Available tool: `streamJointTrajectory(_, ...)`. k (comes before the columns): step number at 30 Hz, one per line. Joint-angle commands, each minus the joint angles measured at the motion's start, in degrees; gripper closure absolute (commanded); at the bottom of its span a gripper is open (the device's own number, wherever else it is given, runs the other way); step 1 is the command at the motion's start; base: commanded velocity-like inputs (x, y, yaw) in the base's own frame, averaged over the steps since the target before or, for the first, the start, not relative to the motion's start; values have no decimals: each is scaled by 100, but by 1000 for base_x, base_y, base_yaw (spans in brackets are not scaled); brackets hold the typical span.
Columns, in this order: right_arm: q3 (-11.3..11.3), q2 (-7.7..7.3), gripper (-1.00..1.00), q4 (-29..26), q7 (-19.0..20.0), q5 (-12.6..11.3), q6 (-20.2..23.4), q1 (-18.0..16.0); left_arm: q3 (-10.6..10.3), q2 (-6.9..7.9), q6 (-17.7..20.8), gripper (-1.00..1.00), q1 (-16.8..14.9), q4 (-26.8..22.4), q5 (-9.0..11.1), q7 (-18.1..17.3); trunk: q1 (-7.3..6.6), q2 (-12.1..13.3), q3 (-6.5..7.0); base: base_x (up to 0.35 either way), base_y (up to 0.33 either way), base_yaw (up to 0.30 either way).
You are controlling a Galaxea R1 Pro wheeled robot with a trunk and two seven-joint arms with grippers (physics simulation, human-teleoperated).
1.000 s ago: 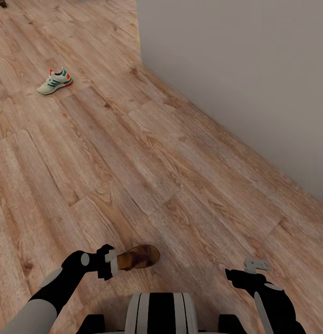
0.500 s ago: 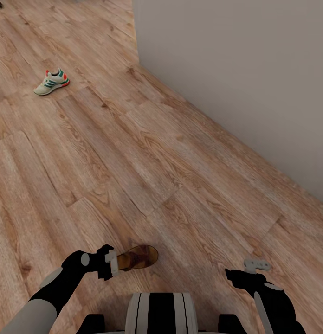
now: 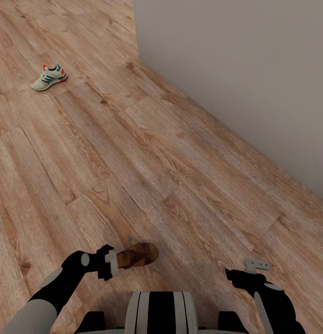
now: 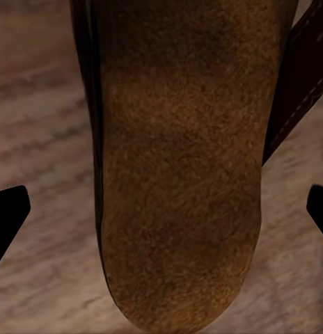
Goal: Pick up the two gym shoes and the two sandals from the corridor floor and place them onto the hallstand (shoe rack) in the corridor, making sure they are on the rack and not on the floor. Arrange them so the two gym shoes are next to each other and the two sandals are next to each other.
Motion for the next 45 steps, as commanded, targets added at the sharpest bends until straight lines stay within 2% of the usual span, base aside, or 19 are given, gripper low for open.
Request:
streamJointTrajectory(1,0,0,-100,-7,-7,0,29,-2,-15,4,0,-100,-1,-9,-28,-14,-1,-1,-12,0,0,0)
streamJointTrajectory(37,0,-7,-100,-9,-7,0,29,-1,-16,25,0,-100,2,32,-26,-14,-1,-1,-44,0,0,0)
streamJointTrajectory(45,0,-7,-100,-7,-7,0,29,-1,-15,30,0,-100,7,204,-27,-14,-1,-1,-44,0,0,0)
